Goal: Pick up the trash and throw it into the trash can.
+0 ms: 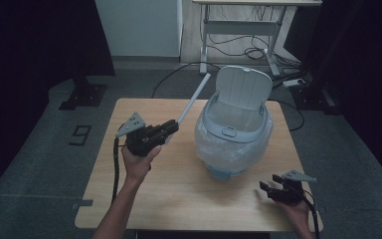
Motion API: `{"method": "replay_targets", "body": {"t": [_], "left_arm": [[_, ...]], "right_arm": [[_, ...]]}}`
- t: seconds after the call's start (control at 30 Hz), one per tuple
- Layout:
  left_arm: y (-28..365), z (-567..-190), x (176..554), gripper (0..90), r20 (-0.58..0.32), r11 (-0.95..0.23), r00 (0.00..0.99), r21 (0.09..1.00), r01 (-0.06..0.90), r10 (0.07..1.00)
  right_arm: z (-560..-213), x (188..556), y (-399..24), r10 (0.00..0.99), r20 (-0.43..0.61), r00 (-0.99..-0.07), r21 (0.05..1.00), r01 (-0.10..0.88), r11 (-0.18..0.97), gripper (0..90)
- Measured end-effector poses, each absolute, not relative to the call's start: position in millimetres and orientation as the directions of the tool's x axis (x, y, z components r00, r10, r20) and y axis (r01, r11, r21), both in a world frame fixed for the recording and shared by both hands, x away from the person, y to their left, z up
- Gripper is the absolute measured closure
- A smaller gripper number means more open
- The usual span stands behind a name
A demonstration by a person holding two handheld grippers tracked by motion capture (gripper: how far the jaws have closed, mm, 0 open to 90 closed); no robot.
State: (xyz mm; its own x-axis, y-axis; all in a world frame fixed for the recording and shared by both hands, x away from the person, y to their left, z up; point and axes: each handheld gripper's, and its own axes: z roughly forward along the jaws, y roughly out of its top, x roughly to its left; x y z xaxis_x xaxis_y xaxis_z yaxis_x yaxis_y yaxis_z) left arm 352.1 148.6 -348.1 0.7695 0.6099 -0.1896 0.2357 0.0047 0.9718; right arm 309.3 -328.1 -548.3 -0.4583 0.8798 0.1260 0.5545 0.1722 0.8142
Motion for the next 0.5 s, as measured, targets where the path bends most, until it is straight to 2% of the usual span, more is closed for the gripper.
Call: {"method": "replay_targets", "body": {"t": [0.5], "left_arm": [[124.3, -331.8, 365.6, 79.5, -0.174, -0.033, 0.793, 0.971, 0.237, 0.584]], "right_arm": [[-548.5, 309.6, -329.6, 0.885, 0.124, -0.449, 0.81, 0.561, 0.171, 30.5]]}}
